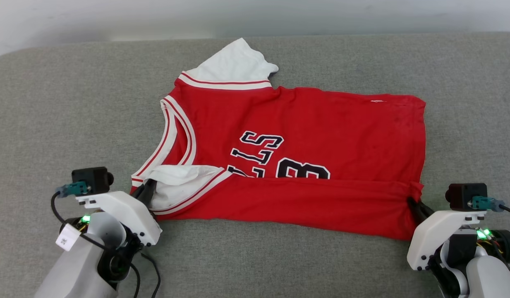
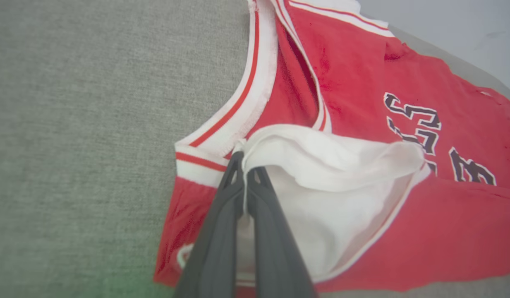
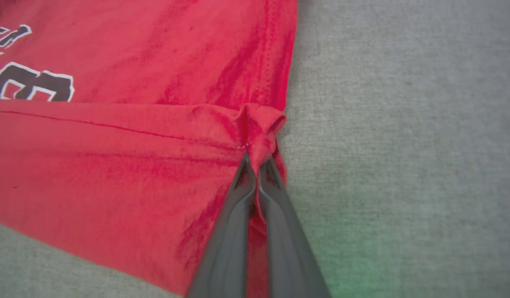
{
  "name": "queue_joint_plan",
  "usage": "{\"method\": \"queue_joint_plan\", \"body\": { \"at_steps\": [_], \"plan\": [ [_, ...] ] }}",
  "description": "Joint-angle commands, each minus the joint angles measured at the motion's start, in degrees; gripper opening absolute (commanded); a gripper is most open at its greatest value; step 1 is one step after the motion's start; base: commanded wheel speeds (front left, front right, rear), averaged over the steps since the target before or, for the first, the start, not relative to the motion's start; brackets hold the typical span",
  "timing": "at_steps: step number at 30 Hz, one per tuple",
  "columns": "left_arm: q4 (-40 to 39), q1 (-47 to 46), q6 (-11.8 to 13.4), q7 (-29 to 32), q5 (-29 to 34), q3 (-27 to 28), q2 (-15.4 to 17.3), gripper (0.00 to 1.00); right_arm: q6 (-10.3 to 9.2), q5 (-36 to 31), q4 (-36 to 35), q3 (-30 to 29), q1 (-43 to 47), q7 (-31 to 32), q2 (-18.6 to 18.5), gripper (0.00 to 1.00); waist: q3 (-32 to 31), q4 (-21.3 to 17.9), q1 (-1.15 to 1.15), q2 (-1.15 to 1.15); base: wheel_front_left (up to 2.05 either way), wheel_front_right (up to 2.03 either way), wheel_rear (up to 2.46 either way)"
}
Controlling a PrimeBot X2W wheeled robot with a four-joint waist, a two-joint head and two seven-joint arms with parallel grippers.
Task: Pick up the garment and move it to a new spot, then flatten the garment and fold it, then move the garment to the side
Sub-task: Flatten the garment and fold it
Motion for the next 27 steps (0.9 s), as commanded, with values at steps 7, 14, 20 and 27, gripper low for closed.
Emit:
{"method": "queue_joint_plan", "body": {
  "at_steps": [7,14,20,27],
  "plan": [
    [9.32,-5.04,-3.33,2.59,-0.5,-2.43,-2.0,1.0,-0.06,1.04,5.3,2.52,-2.28,-3.53,-1.04,1.0,0.24,-0.83,-0.01,0.0,0.0,0.0,0.0],
    [12.11,-6.07,-3.28,-1.9,-0.09,-0.93,-0.86,1.0,-0.05,1.59,1.46,2.18,-0.96,-14.59,-0.45,1.0,-1.75,-1.28,-0.01,0.0,0.0,0.0,0.0],
    [8.94,-4.12,-2.71,-1.01,-1.03,0.52,2.72,1.0,-0.05,0.17,-4.72,1.67,1.82,-19.14,1.15,1.0,-3.66,-1.68,-0.01,0.0,0.0,0.0,0.0],
    [-0.18,-1.45,-2.53,13.62,-3.44,-0.65,10.54,1.0,-0.05,-1.29,-11.88,1.74,5.72,-18.3,2.33,1.0,-4.66,-2.27,-0.01,0.0,0.0,0.0,0.0]
  ]
}}
